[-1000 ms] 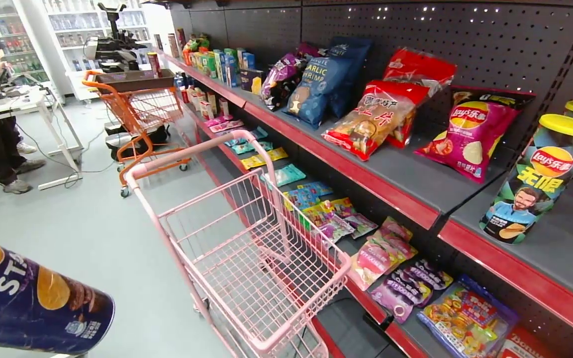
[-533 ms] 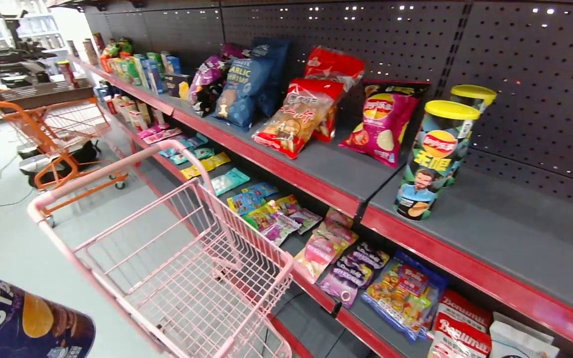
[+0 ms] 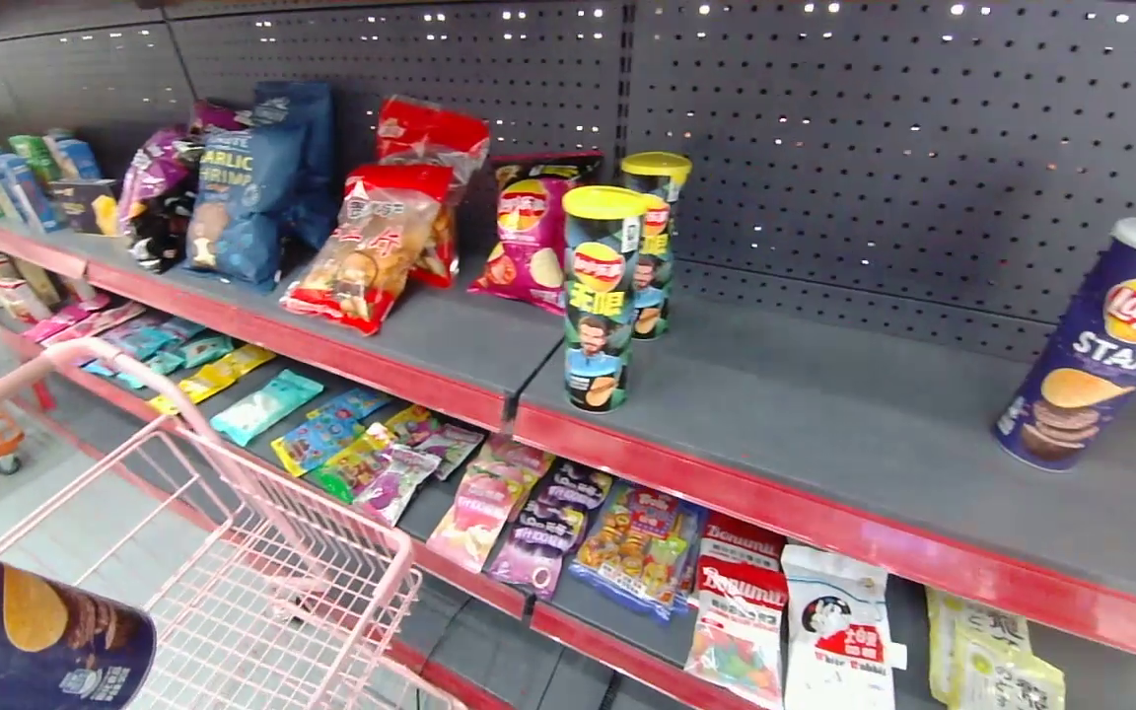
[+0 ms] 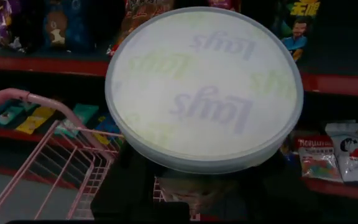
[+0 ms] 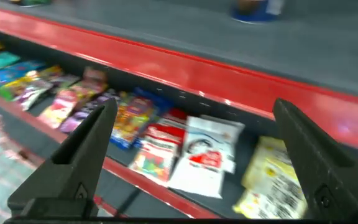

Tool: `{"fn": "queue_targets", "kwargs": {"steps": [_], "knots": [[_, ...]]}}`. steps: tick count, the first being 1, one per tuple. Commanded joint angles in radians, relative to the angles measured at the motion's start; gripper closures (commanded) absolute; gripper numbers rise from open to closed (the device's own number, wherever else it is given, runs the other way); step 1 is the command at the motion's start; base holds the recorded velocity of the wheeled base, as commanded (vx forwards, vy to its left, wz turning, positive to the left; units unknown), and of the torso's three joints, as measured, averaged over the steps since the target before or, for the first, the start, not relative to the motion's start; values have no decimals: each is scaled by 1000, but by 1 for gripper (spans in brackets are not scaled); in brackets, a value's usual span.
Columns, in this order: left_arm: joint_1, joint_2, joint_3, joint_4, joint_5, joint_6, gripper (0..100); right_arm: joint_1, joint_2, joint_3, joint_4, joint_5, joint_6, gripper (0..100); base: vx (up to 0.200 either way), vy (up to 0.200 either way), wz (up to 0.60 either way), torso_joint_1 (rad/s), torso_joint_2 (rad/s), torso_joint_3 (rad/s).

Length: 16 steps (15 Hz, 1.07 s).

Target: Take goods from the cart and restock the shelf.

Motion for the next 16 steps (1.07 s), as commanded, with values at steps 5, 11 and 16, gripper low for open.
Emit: {"fn": "queue_targets", "kwargs": {"steps": [5,11,16], "knots": [[0,-5,2,-1,14,1,100,0,0,0,0,0,-3,0,0,0,-240,1,-1,1],[0,-25,4,1,14,1,100,0,0,0,0,0,-3,0,0,0,0,93,-231,-133],[0,-32,5,1,14,10,100,0,0,0,0,2,0,0,0,0,-240,154,-355,-198]]}}
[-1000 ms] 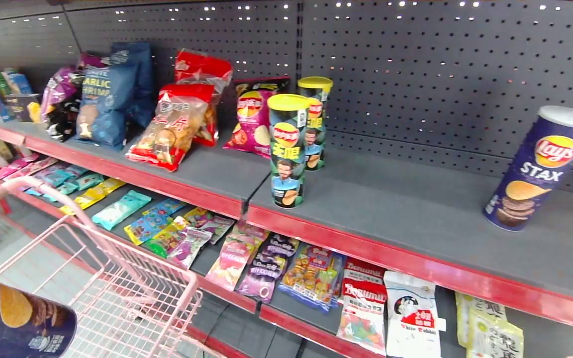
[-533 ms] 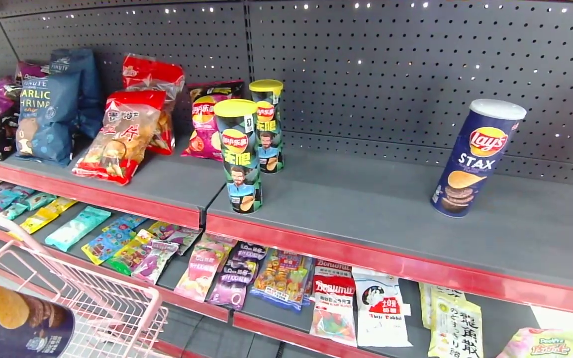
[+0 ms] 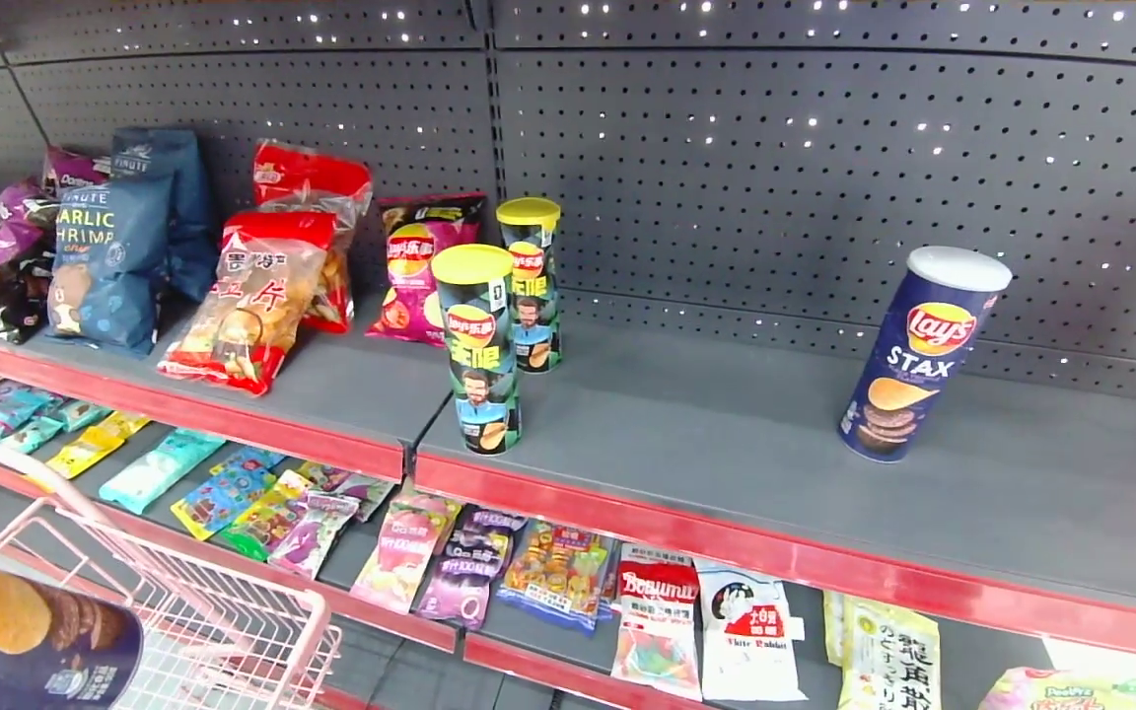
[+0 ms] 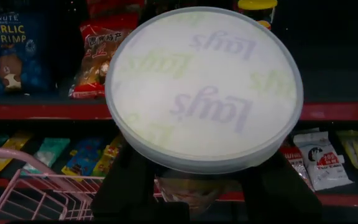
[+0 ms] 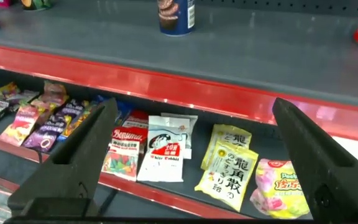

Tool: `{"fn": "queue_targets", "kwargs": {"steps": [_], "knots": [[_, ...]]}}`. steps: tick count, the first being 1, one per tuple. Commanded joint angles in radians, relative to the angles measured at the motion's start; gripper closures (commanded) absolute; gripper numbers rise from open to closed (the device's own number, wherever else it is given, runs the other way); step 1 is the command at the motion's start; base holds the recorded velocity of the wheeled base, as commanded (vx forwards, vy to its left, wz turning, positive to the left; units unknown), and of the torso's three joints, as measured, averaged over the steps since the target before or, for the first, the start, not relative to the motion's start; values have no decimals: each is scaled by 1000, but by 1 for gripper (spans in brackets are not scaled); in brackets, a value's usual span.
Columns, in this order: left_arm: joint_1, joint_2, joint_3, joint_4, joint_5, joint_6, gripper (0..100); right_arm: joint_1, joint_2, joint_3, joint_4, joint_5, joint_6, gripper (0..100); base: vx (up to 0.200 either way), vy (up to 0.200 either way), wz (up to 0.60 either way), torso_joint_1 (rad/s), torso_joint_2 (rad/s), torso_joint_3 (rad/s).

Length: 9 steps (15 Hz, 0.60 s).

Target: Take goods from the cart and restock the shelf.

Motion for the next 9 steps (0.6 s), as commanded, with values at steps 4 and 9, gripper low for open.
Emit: {"fn": "queue_targets", "kwargs": {"steps": [4,9], "knots": [[0,5,2,3,17,33,100,0,0,0,0,0,-3,0,0,0,-300,11,-26,-16],[0,9,8,3,91,108,100,0,0,0,0,0,-2,0,0,0,0,0,0,0]]}}
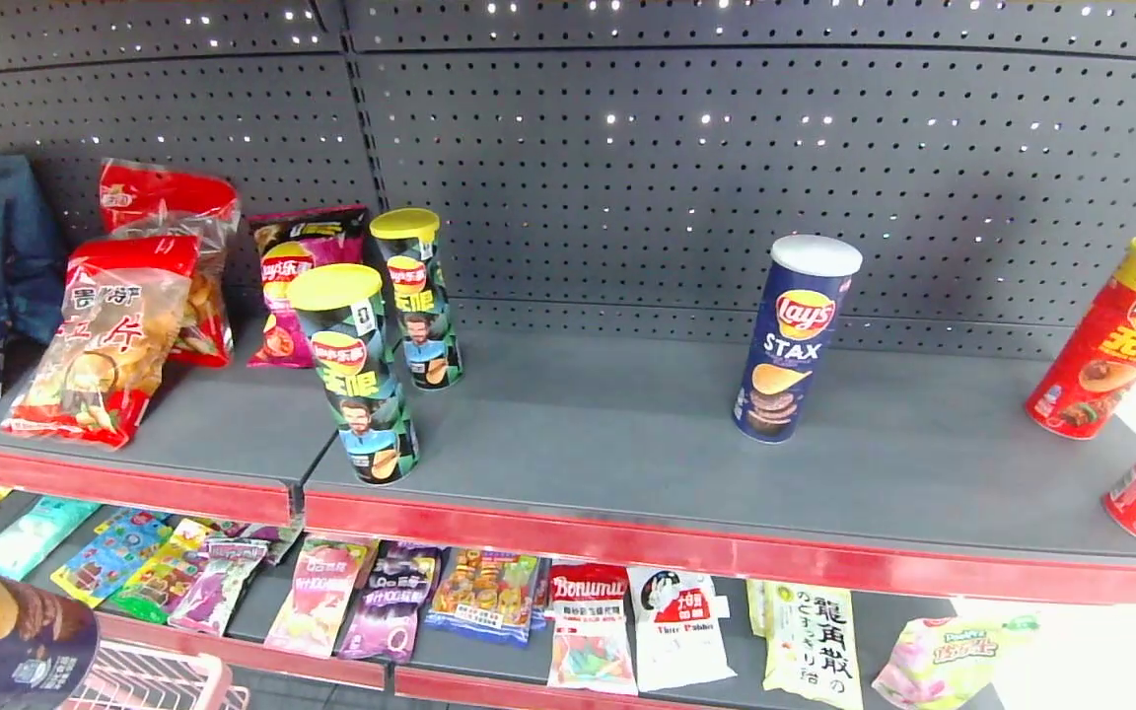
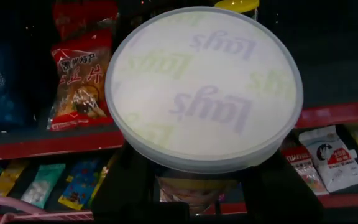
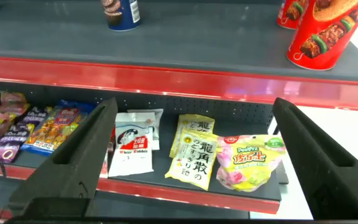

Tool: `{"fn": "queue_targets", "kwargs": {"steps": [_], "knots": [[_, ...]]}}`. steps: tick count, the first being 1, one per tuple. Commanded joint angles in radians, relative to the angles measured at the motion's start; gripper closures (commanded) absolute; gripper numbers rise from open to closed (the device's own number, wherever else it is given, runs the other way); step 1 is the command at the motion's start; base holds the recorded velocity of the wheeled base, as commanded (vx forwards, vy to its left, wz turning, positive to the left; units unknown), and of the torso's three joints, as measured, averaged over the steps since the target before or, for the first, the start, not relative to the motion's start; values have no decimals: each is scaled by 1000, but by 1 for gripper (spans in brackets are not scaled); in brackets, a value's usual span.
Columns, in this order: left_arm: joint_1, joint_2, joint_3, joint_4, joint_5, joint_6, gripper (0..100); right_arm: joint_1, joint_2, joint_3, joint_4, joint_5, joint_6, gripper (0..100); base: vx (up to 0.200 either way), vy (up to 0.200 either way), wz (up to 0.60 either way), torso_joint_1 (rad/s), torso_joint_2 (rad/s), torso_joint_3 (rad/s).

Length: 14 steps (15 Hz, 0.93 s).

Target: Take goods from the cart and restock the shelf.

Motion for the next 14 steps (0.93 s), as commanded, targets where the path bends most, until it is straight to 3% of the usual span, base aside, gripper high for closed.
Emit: {"fn": "queue_targets", "kwargs": {"steps": [1,3,6,8,11,12,14], "knots": [[0,6,7,1,2,10,100,0,0,0,0,0,0,0,0,0,0,0,0,0],[0,-8,36,1,0,39,100,0,0,0,0,2,-2,0,0,0,0,0,0,0],[-5,-34,62,0,-21,40,100,0,0,0,0,3,-3,0,200,0,0,1,-1,2],[-6,-40,50,-2,-31,42,100,0,0,0,0,3,-5,0,0,0,0,0,0,0],[-3,-95,62,1,-95,45,100,0,0,0,0,31,-19,0,0,0,0,0,0,0],[-14,-107,59,3,-115,42,100,3,7,-35,-23,71,-34,0,0,0,0,0,0,0],[-20,-107,57,3,-144,16,100,12,234,-308,-5,151,-35,0,0,0,0,0,0,0]]}}
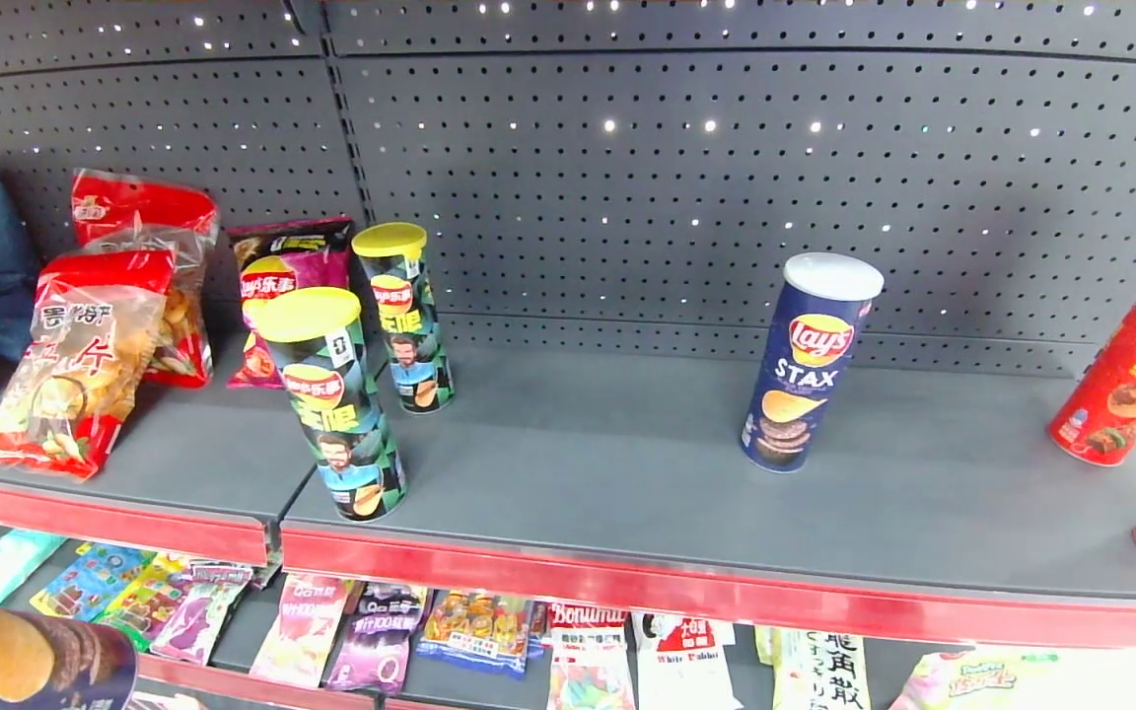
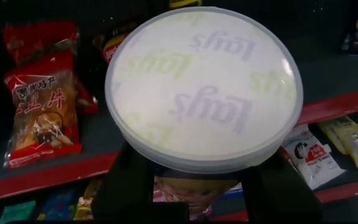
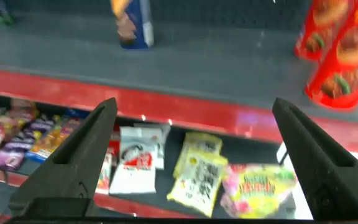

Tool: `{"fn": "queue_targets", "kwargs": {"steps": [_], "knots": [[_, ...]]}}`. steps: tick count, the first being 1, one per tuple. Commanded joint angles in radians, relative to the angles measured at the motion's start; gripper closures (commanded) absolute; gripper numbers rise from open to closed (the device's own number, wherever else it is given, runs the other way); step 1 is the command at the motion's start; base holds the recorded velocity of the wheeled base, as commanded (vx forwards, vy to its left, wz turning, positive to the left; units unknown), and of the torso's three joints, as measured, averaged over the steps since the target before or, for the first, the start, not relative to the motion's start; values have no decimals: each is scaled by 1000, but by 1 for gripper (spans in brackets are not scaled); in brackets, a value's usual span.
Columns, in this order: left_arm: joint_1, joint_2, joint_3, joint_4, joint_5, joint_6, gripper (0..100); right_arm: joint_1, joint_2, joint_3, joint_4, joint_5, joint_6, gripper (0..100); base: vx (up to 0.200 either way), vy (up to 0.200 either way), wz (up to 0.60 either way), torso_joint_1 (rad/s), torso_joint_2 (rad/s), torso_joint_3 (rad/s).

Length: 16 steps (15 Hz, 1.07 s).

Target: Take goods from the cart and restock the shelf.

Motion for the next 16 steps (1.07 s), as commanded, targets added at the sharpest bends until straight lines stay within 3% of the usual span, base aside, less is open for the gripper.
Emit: {"fn": "queue_targets", "kwargs": {"steps": [1,4,7,9,12,16], "knots": [[-7,-20,-4,0,-36,-20,100,18,296,-317,10,93,-9,0,0,0,0,0,0,0],[-7,-18,-5,-2,-57,-41,100,32,509,-354,-3,241,-107,0,0,0,0,0,0,0],[3,23,-33,14,-45,-66,100,104,722,-415,-8,240,-116,0,0,0,0,0,0,0],[2,54,-93,84,-50,-135,100,118,876,-484,-42,237,-121,0,0,0,0,0,0,0],[2,48,-98,112,-53,-135,100,152,1080,-529,-212,229,-116,0,0,0,0,0,0,0],[3,52,-98,112,-41,-133,100,282,1250,-621,-224,228,-112,0,0,0,0,0,0,0]]}}
